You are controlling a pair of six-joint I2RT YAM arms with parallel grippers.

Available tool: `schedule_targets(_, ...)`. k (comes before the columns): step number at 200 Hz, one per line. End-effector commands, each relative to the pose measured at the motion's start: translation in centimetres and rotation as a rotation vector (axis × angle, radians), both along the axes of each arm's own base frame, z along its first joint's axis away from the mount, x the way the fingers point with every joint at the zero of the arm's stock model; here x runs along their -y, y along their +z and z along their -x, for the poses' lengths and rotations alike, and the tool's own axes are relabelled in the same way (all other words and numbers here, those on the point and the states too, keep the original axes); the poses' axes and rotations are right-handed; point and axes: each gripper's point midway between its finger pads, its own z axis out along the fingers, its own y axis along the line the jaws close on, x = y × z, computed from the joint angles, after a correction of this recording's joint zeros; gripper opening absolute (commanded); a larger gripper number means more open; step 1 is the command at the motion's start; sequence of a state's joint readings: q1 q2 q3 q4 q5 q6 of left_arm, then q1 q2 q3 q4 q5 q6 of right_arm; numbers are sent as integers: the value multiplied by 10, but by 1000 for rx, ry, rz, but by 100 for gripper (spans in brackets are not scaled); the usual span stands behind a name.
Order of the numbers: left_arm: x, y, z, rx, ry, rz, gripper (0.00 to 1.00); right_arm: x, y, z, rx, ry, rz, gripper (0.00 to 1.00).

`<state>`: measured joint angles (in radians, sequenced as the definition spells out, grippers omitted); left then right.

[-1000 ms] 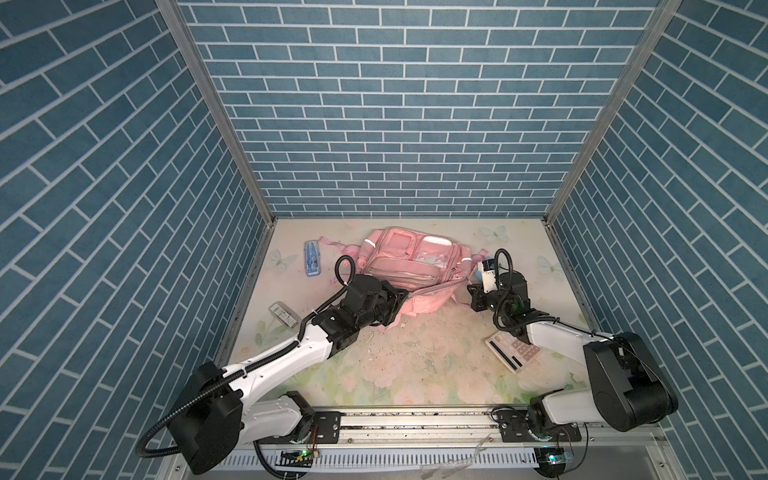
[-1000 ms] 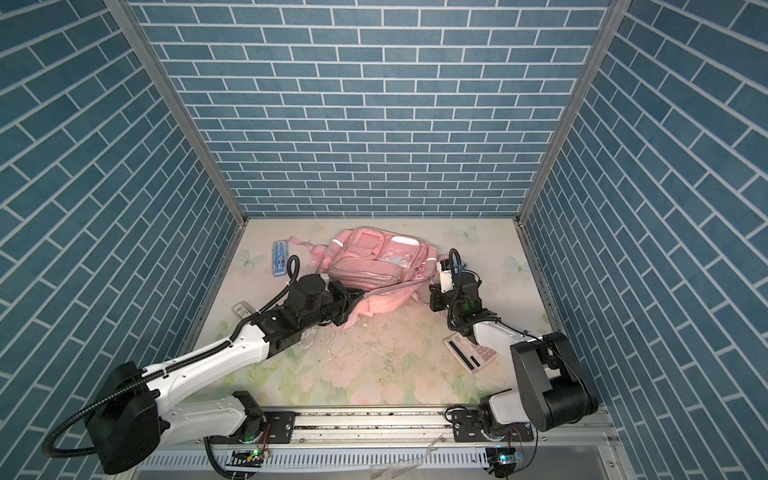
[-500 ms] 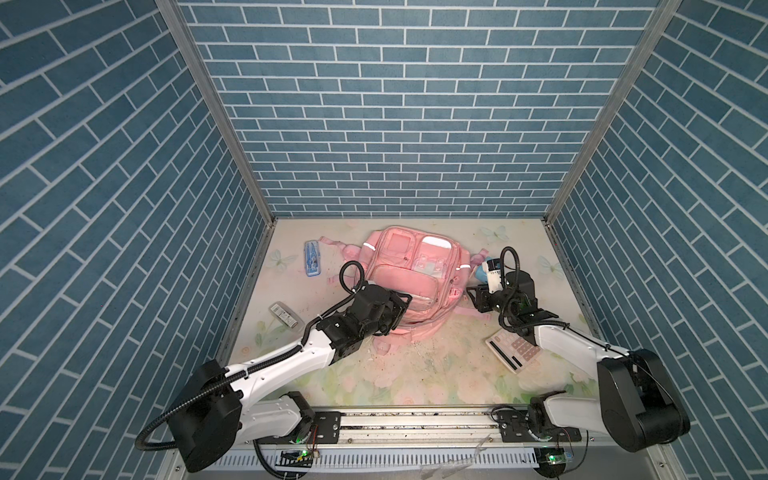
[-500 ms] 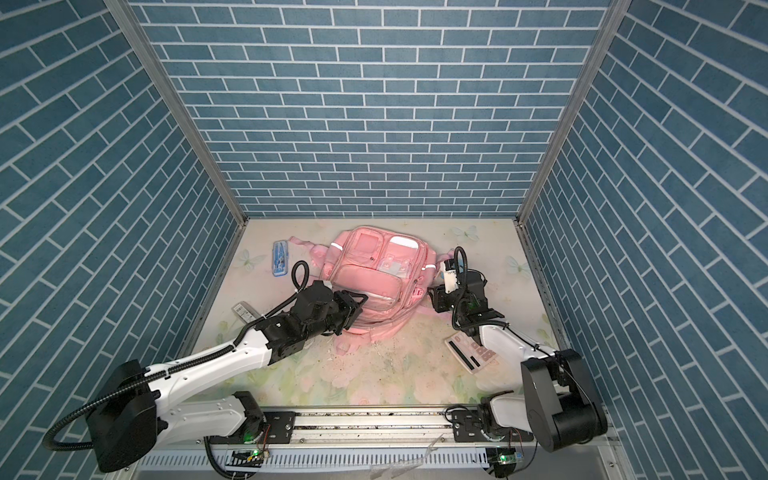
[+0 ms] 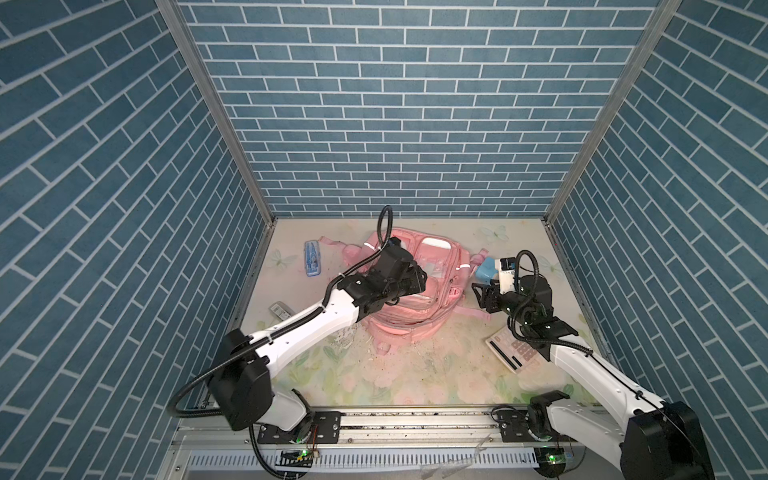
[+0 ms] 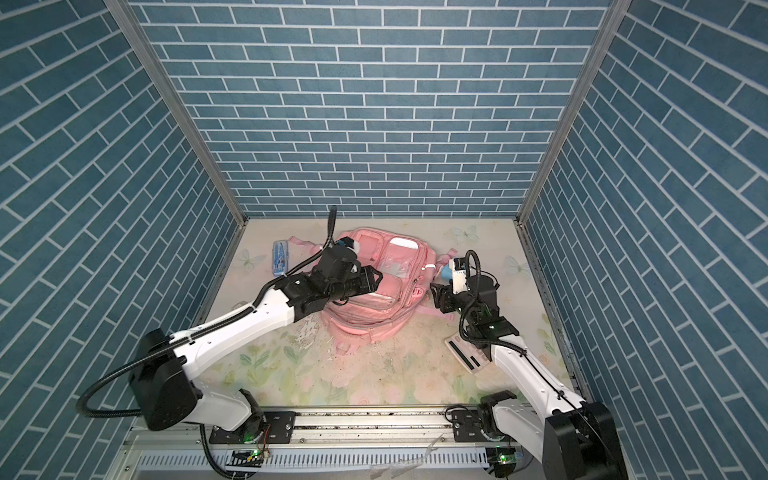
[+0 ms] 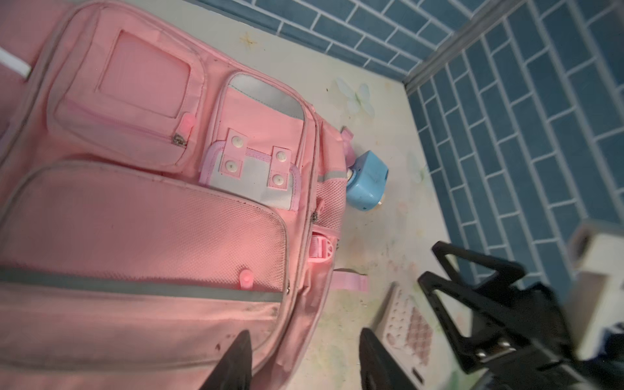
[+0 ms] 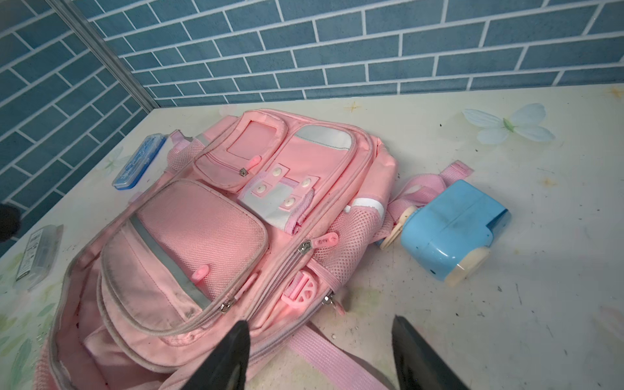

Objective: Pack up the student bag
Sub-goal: 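Release the bag with the left gripper and raise it over the backpack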

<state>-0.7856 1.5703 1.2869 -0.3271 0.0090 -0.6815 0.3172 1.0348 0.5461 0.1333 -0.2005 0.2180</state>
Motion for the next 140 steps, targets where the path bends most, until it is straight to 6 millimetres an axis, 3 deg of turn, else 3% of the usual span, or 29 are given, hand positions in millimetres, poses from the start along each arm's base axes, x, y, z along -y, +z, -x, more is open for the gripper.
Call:
schedule_targets(1,0,-54,2,-5,-231,-321,52,7,8,-4,2,-23,55,67)
schedule_targets(32,13,-84,-15,-28,-278,-474,52,12,3,-3,-15,-43,71,67)
schedule_targets(75,44,-107,-34,-77,-242,-448,53,16,-18,3,-73,-72,56,65)
schedule_targets(140,56,-141,-59,-117,-139,-574,52,17,-32,10,-87,-64,61,62)
